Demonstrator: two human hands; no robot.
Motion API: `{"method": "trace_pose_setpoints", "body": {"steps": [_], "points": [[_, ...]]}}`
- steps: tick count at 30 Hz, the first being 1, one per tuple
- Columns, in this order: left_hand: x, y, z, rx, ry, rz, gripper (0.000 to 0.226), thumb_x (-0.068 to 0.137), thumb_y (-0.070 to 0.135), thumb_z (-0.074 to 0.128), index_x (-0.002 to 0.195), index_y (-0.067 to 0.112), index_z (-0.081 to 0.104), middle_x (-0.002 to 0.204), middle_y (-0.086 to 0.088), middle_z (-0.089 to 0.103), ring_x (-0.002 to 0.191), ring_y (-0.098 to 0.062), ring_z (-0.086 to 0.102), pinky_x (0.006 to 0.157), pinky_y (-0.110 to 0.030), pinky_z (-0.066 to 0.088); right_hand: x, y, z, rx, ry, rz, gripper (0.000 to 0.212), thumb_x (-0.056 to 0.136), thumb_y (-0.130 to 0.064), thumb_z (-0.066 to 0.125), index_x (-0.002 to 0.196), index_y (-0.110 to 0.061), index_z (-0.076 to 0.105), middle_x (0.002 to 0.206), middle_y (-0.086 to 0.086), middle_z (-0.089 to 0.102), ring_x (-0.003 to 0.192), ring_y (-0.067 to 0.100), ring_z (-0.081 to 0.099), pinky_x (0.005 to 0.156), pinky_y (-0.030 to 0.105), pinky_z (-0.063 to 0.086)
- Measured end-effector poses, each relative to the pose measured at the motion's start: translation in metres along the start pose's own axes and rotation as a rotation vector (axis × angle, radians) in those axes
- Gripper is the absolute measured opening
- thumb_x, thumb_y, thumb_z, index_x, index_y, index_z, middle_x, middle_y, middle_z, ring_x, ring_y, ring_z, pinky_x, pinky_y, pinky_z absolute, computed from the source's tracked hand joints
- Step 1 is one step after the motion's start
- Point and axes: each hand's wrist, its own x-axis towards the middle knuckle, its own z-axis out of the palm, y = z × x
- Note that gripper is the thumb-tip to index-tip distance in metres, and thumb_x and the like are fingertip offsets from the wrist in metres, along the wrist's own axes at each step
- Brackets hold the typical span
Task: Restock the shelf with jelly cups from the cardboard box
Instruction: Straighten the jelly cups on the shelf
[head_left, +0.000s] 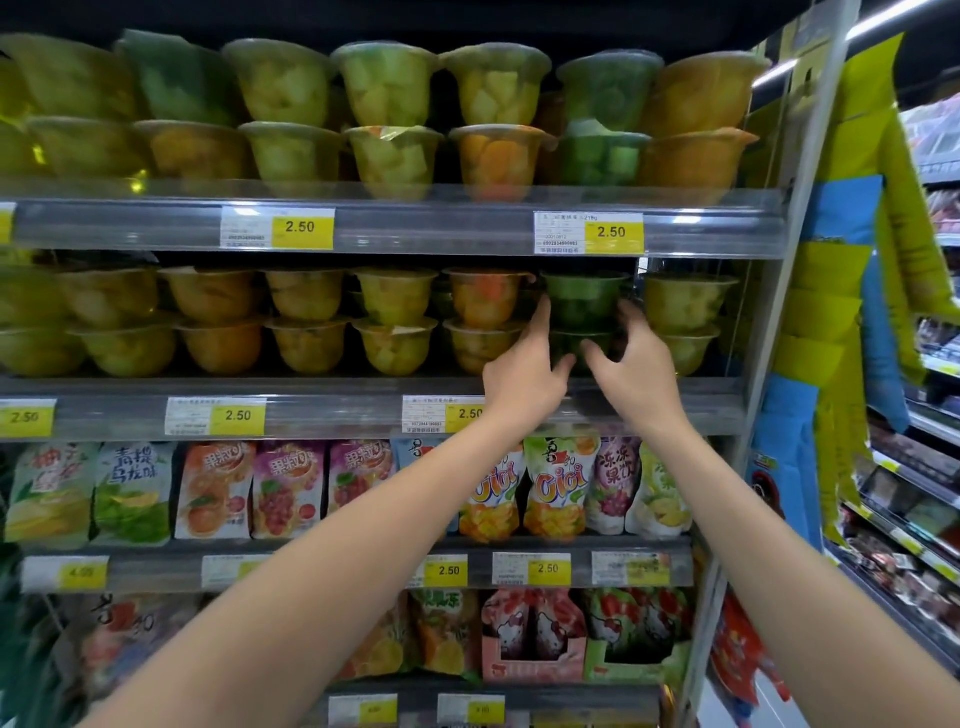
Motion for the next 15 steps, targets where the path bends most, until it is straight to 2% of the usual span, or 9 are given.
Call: {"method": "trace_pose_setpoints", "body": {"steps": [6,9,12,15], "points": [[0.000,-0.002,-0.002,0.007,-0.059,-0.002,0.069,0.095,0.027,0.052,0.152,0.024,0.014,0.152,0.004,0.036,0.128,-0.026,0.047,0.087,-0.039,0.048,0.007,0.004,0.004,-0.080,-0.008,0.023,0.044,0.086,-0.019,0.065,0.128,-0.013,0.052,0.121,0.007,0.063,0.109,0.028,0.058,0.076,0.027,0.041],[0.000,-0.002,-0.003,0.013,-0.077,-0.007,0.068,0.095,0.026,0.052,0.152,0.023,0.014,0.153,0.004,0.034,0.130,-0.025,0.045,0.089,-0.039,0.048,0.007,0.003,0.002,-0.072,-0.029,0.039,0.046,0.086,-0.018,0.065,0.130,-0.013,0.051,0.123,0.007,0.062,0.111,0.027,0.058,0.080,0.027,0.044],[-0.002,-0.001,-0.003,0.017,-0.076,0.014,0.067,0.096,0.024,0.051,0.152,0.021,0.015,0.153,0.002,0.032,0.129,-0.025,0.044,0.088,-0.040,0.049,0.001,0.000,-0.003,-0.025,-0.052,0.050,0.050,0.088,-0.013,0.063,0.135,-0.010,0.049,0.128,0.007,0.059,0.116,0.022,0.055,0.086,0.020,0.039],[-0.007,0.000,0.001,0.039,-0.024,0.028,0.060,0.096,0.020,0.050,0.149,0.016,0.022,0.152,-0.004,0.029,0.122,-0.028,0.050,0.079,-0.043,0.052,-0.007,-0.002,-0.011,-0.024,-0.048,0.034,0.049,0.090,-0.013,0.060,0.136,-0.006,0.048,0.132,0.008,0.055,0.120,0.018,0.052,0.097,0.021,0.039]]}}
